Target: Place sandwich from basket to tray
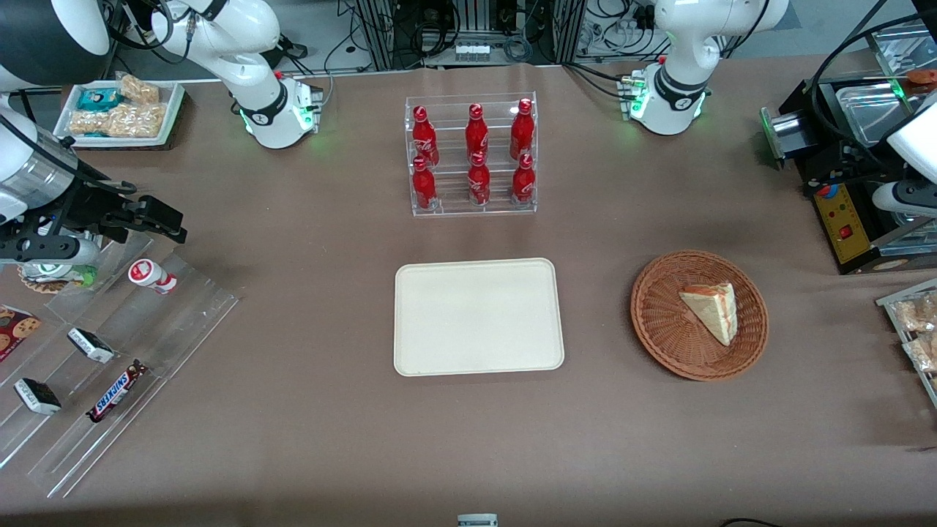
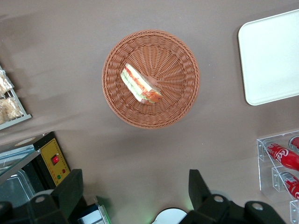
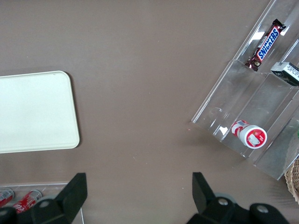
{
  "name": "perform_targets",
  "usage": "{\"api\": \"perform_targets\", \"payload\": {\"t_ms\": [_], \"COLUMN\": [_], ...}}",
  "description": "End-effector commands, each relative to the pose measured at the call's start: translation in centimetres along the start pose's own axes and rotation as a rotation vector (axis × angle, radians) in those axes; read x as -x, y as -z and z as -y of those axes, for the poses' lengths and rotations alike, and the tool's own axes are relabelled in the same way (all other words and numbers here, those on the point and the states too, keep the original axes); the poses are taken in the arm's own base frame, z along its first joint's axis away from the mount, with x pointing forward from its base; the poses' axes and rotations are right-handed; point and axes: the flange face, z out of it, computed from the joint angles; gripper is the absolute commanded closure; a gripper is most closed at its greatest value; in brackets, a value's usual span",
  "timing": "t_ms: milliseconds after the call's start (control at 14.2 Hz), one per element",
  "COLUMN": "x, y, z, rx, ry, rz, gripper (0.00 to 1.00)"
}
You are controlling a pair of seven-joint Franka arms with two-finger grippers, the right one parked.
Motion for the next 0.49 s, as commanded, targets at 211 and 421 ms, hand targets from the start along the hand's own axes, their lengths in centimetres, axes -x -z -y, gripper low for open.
{"api": "perform_targets", "payload": {"t_ms": [211,421], "x": [0.0,0.17], "y": [0.08,-0.32], "z": [-0.15,0.17], "rx": [0.005,0.008], "ry": [0.012,0.04], "rz": [0.013,0.038], "gripper": [0.0,0.0]}}
